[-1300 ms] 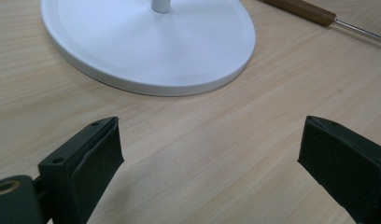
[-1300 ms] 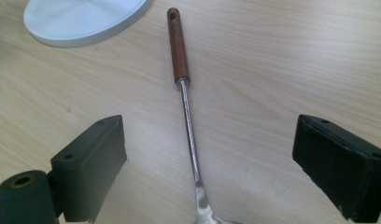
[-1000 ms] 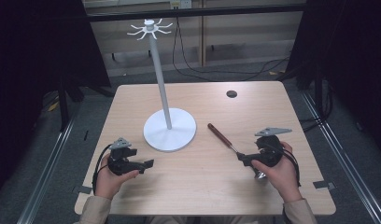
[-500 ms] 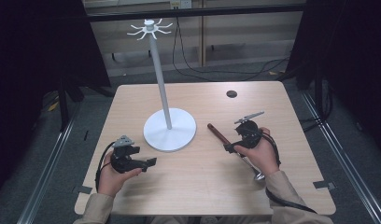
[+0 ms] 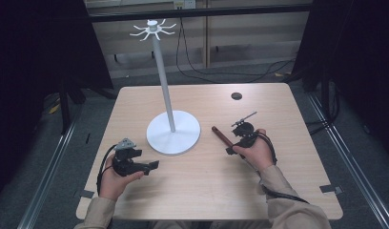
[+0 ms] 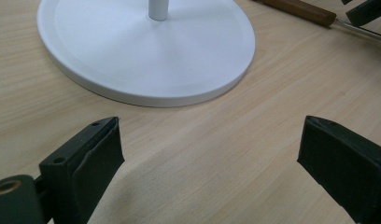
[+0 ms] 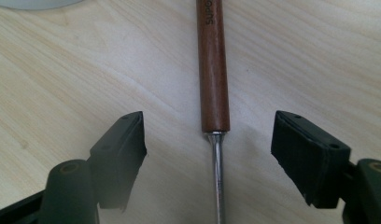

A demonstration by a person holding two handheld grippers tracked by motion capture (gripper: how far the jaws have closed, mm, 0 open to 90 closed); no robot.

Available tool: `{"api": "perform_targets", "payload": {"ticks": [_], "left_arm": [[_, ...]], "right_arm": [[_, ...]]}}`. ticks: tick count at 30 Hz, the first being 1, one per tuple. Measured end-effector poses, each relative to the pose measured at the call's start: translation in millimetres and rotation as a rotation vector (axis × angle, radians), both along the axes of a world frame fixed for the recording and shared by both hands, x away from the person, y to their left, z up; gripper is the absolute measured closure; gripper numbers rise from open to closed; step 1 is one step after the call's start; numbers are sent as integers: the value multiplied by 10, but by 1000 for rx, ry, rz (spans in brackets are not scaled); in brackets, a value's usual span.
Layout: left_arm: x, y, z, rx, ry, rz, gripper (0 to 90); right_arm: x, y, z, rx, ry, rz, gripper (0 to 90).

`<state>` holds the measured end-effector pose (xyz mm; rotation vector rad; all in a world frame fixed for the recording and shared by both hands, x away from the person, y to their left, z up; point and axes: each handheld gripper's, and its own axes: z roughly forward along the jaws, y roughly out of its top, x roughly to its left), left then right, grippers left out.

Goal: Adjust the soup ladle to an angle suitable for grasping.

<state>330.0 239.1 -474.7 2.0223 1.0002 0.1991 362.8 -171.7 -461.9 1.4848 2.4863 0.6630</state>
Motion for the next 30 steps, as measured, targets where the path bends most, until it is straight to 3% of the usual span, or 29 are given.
{"api": "perform_targets", "payload": {"ticks": [5,9,15,21,30], "left_arm": [[14,-4,5,14,-3,-2,63],[23,-25,2,12,0,-11,64],[44,-48,0,10,-3,-13,64],[46,-51,7,11,-4,-11,65],[59,-13,23,6,-6,-8,68]], "right_arm": [[-2,-3,-33,-21,25,2,416],[-17,-27,-54,-39,44,2,466],[-44,-64,-65,-31,66,1,504],[-18,-38,-51,-26,45,-3,504],[186,71,-47,-31,47,-2,535]]}}
